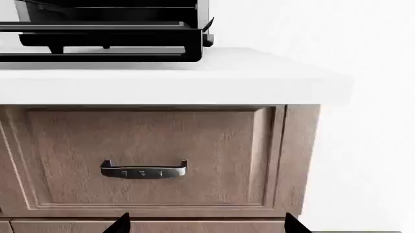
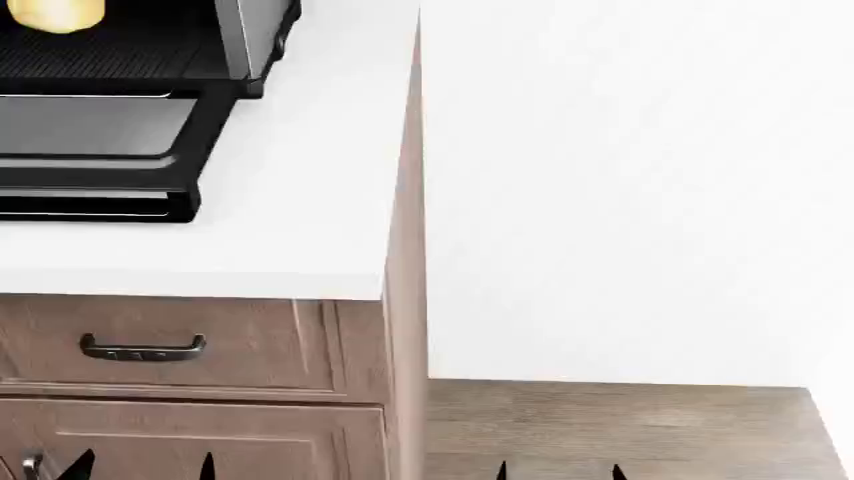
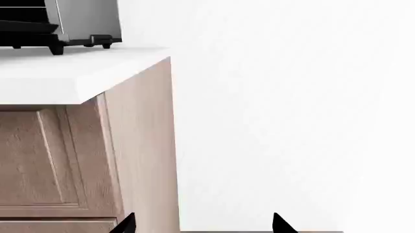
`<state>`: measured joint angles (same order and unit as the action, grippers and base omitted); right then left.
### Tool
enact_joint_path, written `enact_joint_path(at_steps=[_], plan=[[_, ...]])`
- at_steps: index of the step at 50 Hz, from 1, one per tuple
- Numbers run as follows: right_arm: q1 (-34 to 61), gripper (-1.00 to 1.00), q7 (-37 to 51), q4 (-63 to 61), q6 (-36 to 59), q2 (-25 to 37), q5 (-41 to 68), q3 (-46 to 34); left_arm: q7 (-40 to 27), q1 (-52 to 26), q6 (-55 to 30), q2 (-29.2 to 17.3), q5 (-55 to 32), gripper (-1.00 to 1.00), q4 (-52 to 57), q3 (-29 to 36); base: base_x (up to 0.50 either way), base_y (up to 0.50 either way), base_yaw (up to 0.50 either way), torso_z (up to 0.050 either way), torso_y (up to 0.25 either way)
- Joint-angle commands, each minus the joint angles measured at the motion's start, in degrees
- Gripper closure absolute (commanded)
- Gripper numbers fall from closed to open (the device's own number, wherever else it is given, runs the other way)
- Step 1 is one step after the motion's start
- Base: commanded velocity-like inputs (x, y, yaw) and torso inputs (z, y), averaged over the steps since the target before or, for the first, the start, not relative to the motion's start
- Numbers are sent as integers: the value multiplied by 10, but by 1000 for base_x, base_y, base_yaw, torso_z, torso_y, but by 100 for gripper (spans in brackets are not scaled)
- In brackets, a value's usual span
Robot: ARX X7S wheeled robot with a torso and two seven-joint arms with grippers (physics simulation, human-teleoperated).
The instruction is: Pick the bread from the rack and place it on the plate on the counter.
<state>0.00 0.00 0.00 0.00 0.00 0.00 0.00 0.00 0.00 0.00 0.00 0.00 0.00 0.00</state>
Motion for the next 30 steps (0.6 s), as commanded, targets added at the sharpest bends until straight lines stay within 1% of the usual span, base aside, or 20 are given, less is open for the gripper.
enact_joint_path(at_steps=[1, 9, 16, 17, 18, 19, 21, 22, 23, 26, 30], plan=[[1, -100, 8, 1, 0, 7, 7, -8, -2, -2, 2, -6, -6, -100, -4, 7, 0, 0, 0, 0, 0], [1, -100, 22, -1, 8, 22, 28, -28, -26, 1, -13, -22, -24, -100, 6, 26, 0, 0, 0, 0, 0], [1, -100, 29, -2, 12, 31, 35, -39, -37, 0, -6, -31, -25, -100, 5, 38, 0, 0, 0, 0, 0], [-7, -100, 31, -33, 29, 28, 31, -21, -54, -4, -25, -26, -5, -100, -6, 29, 0, 0, 0, 0, 0], [-2, -100, 7, -5, 5, 6, 5, -7, -17, -5, -19, -5, 6, -100, -4, 8, 0, 0, 0, 0, 0], [-2, -100, 11, -8, 11, 9, 9, -11, -13, -2, -8, -10, -3, -100, 0, 13, 0, 0, 0, 0, 0], [-6, -100, 18, -28, 26, 15, 13, -16, -18, 5, -29, -15, -7, -100, 35, 19, 0, 0, 0, 0, 0], [-9, -100, 20, -46, 37, 17, 17, -16, -17, 11, -24, -19, -8, -100, 48, 24, 0, 0, 0, 21, 104], [-10, -100, 22, -54, 43, 20, 17, -18, -20, 12, -33, -20, -9, -100, 55, 26, 0, 0, 0, 33, 160], [-21, -100, 32, -111, 73, 27, 19, -19, -22, 30, -75, -27, -14, -100, 124, 33, 0, 0, 0, 35, 168], [-31, -100, 37, -168, 104, 37, 24, -20, -30, 55, -111, -34, -6, -100, 200, 47, 0, 0, 0, 35, 167]])
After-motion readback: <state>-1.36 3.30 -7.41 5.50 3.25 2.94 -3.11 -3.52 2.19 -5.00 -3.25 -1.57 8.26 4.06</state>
